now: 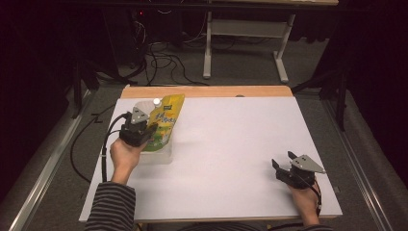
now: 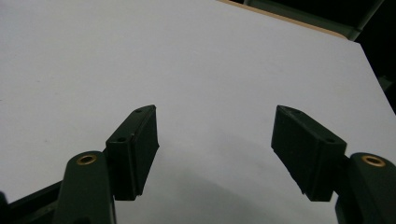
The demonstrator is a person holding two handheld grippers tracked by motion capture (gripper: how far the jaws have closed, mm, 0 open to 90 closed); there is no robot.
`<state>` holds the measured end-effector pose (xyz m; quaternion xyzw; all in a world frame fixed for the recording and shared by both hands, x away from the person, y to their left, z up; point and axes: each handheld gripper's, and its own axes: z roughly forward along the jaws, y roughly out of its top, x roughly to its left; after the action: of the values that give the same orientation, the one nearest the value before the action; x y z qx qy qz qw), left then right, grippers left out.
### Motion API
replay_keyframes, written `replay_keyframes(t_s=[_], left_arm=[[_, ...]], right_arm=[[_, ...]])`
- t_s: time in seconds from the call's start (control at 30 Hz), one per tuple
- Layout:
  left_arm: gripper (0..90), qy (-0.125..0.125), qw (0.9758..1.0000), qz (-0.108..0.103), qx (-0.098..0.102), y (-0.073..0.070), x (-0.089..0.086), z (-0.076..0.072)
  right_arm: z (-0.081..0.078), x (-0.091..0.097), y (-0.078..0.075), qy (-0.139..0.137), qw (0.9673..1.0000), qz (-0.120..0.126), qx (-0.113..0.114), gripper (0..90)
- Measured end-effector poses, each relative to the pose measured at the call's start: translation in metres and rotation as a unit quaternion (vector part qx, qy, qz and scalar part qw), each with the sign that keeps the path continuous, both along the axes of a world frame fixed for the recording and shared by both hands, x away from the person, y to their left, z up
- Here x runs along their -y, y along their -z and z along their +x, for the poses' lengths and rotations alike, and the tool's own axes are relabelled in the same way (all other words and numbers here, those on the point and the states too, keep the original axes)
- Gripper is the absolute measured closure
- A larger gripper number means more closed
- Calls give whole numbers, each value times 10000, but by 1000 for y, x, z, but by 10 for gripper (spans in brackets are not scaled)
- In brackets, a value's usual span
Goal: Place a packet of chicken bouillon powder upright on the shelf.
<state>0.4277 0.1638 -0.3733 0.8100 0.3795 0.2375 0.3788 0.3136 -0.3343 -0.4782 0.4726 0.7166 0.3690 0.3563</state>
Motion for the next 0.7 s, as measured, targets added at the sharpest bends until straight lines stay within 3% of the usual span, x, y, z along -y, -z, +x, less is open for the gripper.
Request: replay_keyframes(t_s=[0.13,0.3,0.4,0.43,0.5,0.7], left_arm=[[876,64,10000,-57,-11,4,-5,-3],[870,190,9991,124,-371,1,-12,-7],[869,173,9985,174,-495,0,-15,-7],[869,151,9976,198,-651,0,-18,-7],[868,129,9967,212,-771,0,-20,-6],[872,70,9970,238,-734,1,-20,-6]], right_arm=[[0,0,0,3,10000,3,-11,324],[0,0,0,-18,10000,-20,-1,324],[1,0,0,-15,10000,-12,-8,324],[1,0,0,-28,10000,-25,-3,324],[1,0,0,-20,10000,-42,-14,324],[1,0,0,-19,10000,-26,-6,324]])
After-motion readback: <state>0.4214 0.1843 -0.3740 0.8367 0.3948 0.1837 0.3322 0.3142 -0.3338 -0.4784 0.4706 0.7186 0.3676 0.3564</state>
